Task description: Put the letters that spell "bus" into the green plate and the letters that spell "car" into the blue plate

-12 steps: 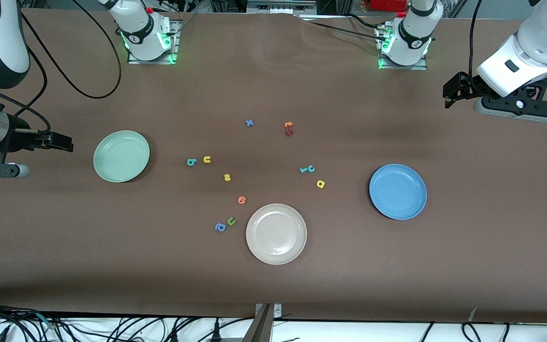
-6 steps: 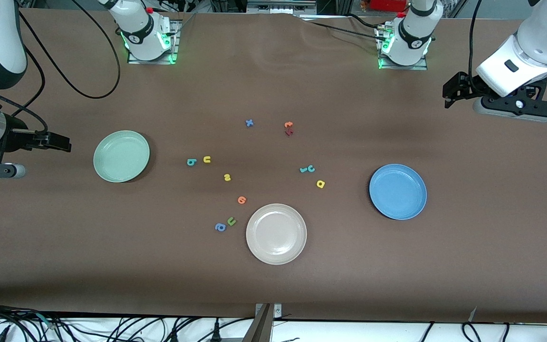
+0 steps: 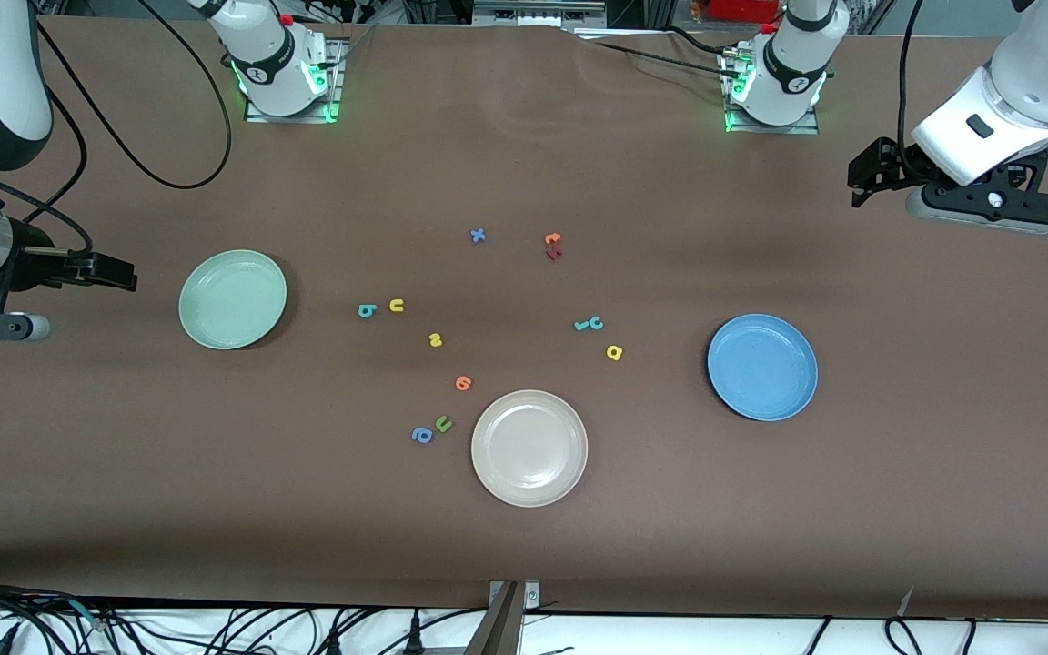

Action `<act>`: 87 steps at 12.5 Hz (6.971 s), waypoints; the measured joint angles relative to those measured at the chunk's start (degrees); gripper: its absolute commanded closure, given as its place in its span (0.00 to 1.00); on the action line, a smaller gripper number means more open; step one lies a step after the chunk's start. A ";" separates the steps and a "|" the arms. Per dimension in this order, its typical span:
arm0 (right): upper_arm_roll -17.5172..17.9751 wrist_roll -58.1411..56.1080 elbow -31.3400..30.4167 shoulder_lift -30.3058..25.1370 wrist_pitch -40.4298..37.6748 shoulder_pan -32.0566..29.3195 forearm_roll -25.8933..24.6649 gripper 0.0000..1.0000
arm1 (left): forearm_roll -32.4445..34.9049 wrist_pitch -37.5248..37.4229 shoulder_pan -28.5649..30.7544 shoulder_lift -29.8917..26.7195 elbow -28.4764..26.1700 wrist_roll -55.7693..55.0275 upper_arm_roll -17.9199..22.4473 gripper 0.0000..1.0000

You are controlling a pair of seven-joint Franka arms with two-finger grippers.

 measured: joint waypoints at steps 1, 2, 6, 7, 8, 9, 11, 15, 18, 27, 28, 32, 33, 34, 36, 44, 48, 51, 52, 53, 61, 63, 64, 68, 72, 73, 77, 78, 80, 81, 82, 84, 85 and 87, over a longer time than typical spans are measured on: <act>0.00 0.00 0.00 0.00 0.00 0.00 0.00 0.00 | 0.00 0.00 0.00 0.00 0.00 0.00 0.00 0.00; 0.01 0.00 0.00 0.00 0.00 0.00 0.00 0.00 | 0.00 0.00 0.00 0.00 0.00 0.00 0.00 0.00; 0.04 0.00 0.00 0.00 0.00 0.01 0.00 0.00 | 0.00 0.00 0.00 0.00 0.00 0.00 0.00 0.00; 0.06 0.00 0.00 0.00 0.00 0.01 0.00 0.00 | 0.00 0.00 0.00 0.00 0.00 0.00 0.00 0.00; 0.10 0.00 0.00 0.00 0.00 0.02 0.00 0.00 | 0.00 0.00 0.00 0.00 0.00 0.00 0.00 0.00; 0.14 0.00 0.00 0.00 -0.01 0.02 0.00 0.00 | 0.00 0.00 0.00 0.00 0.00 0.00 0.00 0.00; 0.16 0.00 0.00 0.00 -0.02 0.02 0.00 0.00 | 0.00 0.00 0.00 0.00 0.00 0.00 -0.01 0.00; 0.17 0.00 0.00 0.00 -0.04 0.02 0.00 0.00 | 0.00 0.00 0.00 0.00 0.00 0.00 -0.01 0.00; 0.18 0.00 0.00 0.00 -0.06 0.02 0.00 0.00 | 0.00 0.00 0.00 0.00 0.00 0.00 -0.01 0.00; 0.18 0.00 0.00 0.00 -0.06 0.02 0.00 0.00 | 0.00 0.00 0.00 0.00 0.00 0.00 -0.01 0.00; 0.18 0.00 0.00 0.00 -0.06 0.02 0.00 0.00 | 0.00 0.00 0.00 0.00 0.00 0.00 -0.01 0.00; 0.18 0.00 0.00 0.00 -0.07 0.03 0.00 0.00 | 0.00 0.00 0.00 0.00 0.00 0.00 -0.03 0.00; 0.19 0.00 0.00 0.00 -0.06 0.03 0.00 0.00 | 0.00 0.00 0.00 0.00 0.00 0.00 -0.04 0.00; 0.19 0.00 0.00 0.00 -0.06 0.03 0.00 0.00 | 0.00 0.00 0.00 0.00 0.00 0.00 -0.05 0.00; 0.19 0.00 0.00 0.00 -0.06 0.03 0.00 0.00 | 0.00 0.00 -0.01 0.00 0.00 0.00 -0.06 0.00; 0.19 0.00 0.00 0.00 -0.07 0.03 0.00 0.00 | 0.00 0.00 -0.02 0.00 0.00 0.00 -0.10 0.00; 0.24 0.13 0.00 0.00 -0.06 0.10 0.00 0.00 | 0.00 0.00 -0.02 0.00 0.00 0.00 -0.11 0.00; 0.53 2.27 -0.02 0.17 0.08 1.28 0.02 0.01 | 0.00 -0.02 -0.02 0.05 0.00 0.00 -0.48 0.00; 0.64 4.56 -0.03 0.51 0.45 2.34 0.02 0.01 | 0.00 -0.02 -0.03 0.07 0.00 0.00 -0.68 0.00; 0.69 7.19 -0.08 0.97 1.06 3.60 0.03 0.01 | 0.00 -0.03 -0.07 0.13 0.00 0.00 -0.76 0.00; 1.01 34.34 -3.96 9.10 14.59 15.64 0.14 0.01 | -3.50 7.14 -5.08 11.20 -0.36 -3.20 -3.57 0.00; 1.01 39.14 -6.60 11.66 21.07 17.79 0.14 0.01 | -3.50 12.89 -8.85 15.85 -0.41 -10.14 -3.64 0.00; 1.00 40.88 -8.66 12.58 24.87 18.23 0.14 0.01 | -3.50 15.87 -10.73 18.20 -0.44 -13.16 -3.66 0.00; 0.92 45.53 -20.38 13.67 38.88 18.42 0.14 0.01 | -3.12 30.92 -14.38 28.76 -0.67 -18.54 -3.64 0.02; 1.06 51.11 -29.32 13.75 47.87 18.68 0.14 0.06 | 3.71 39.21 -18.45 37.94 -0.67 -21.85 -3.67 0.21; 1.14 51.80 -30.13 13.75 48.16 18.74 0.14 0.07 | 4.33 40.66 -19.71 39.61 -0.67 -22.63 -3.65 0.22; 2.13 57.03 -31.38 13.95 48.26 18.78 0.14 0.17 | 9.45 43.23 -20.89 43.31 -0.61 -23.42 -3.37 0.32; 2.49 58.17 -31.45 14.11 48.27 18.83 0.14 0.19 | 9.65 43.88 -20.85 43.85 -0.61 -23.41 -3.24 0.32; 2.68 58.77 -31.78 14.58 48.82 18.86 0.14 0.29 | 9.66 45.18 -20.85 44.79 -0.60 -23.41 -3.11 0.47; 2.68 58.86 -31.88 14.94 49.14 18.85 0.14 0.32 | 9.67 45.64 -20.85 45.15 -0.61 -23.41 -3.11 0.71; 2.68 58.95 -31.89 15.28 49.32 18.85 0.17 0.33 | 9.67 45.79 -20.85 45.38 -0.61 -23.41 -3.10 0.86; 2.68 59.06 -31.91 15.83 49.42 18.85 0.49 0.35 | 9.67 45.95 -20.87 45.44 -0.47 -23.38 -3.27 0.99; 2.72 59.09 -31.90 15.83 49.49 18.85 0.60 0.35 | 9.67 45.95 -20.86 45.41 -0.40 -23.36 -3.29 0.99; 2.98 59.14 -31.93 15.83 49.49 18.85 0.67 0.35 | 9.67 45.81 -20.66 45.36 -0.30 -23.36 -3.10 0.99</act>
